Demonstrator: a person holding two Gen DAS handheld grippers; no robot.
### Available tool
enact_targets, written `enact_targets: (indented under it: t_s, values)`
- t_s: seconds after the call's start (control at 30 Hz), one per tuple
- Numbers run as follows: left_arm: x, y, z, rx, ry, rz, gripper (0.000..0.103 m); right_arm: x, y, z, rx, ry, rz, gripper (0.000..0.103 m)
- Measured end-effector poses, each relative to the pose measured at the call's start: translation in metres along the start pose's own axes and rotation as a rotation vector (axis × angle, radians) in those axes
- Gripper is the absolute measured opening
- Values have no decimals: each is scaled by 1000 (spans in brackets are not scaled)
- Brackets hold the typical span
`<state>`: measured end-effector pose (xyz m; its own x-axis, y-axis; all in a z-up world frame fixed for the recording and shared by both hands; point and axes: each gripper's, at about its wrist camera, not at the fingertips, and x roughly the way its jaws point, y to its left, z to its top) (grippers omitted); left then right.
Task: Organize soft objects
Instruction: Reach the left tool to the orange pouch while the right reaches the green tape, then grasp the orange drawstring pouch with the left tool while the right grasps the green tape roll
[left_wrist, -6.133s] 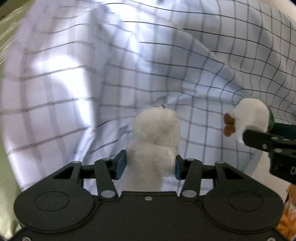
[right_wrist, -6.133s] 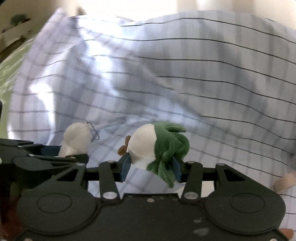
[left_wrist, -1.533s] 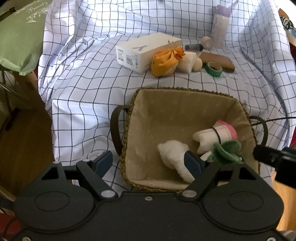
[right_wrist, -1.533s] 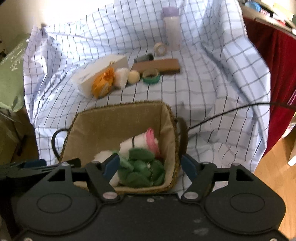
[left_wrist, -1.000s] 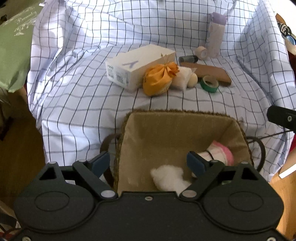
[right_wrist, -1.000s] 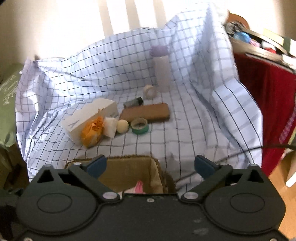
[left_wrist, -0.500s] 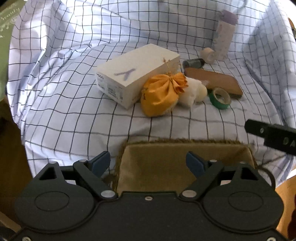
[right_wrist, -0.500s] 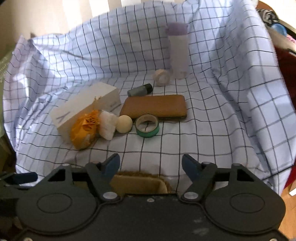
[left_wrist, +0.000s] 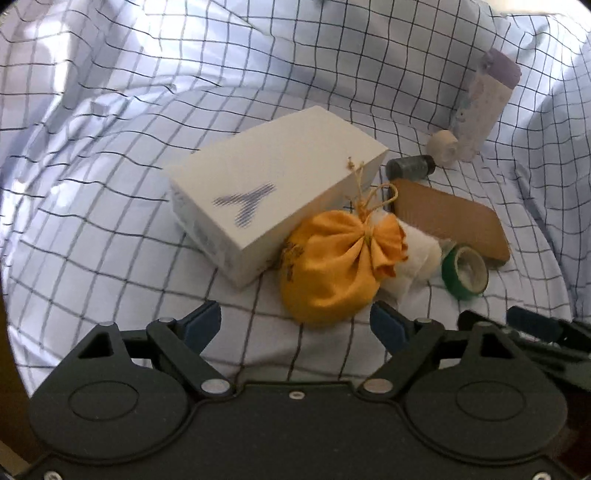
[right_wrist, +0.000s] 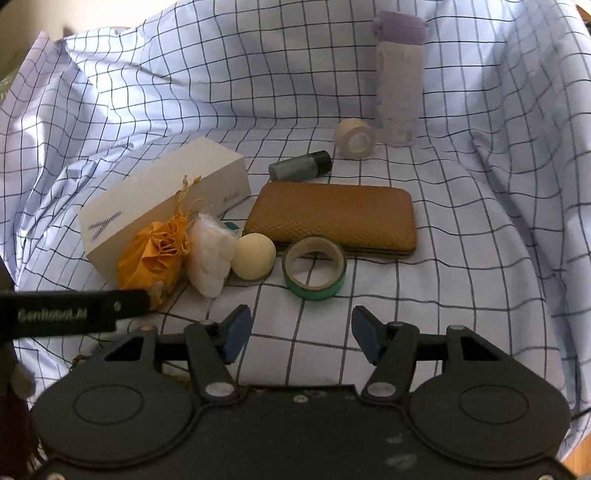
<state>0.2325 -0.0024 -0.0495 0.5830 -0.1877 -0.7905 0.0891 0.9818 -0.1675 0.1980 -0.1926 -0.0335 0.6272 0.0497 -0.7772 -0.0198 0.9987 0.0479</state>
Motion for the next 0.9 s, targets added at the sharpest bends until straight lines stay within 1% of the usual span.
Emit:
enact_targets:
  t_s: [0.27,0.37,0.47,0.57,0.83,0.9]
  values:
    - [23,-1,16,-43,55,-90,83,10,-7,7,-21,6,1,61]
    - [26,-3,16,-51,63,-114,65,10,-9,7,-18,5,4,61]
    - [26,-10,13,-15,51,-84,51,10,-8,5,-20,5,11,61]
    - [21,-9,8,-1,45,-79,49,10,-5,5,-31,2,12,61]
    - [11,-10,0,76,43,-31,49,24,3,16,-67,3,24,58]
    - [11,-10,-1,89,45,-29,49,30,5,19,-75,2,4,58]
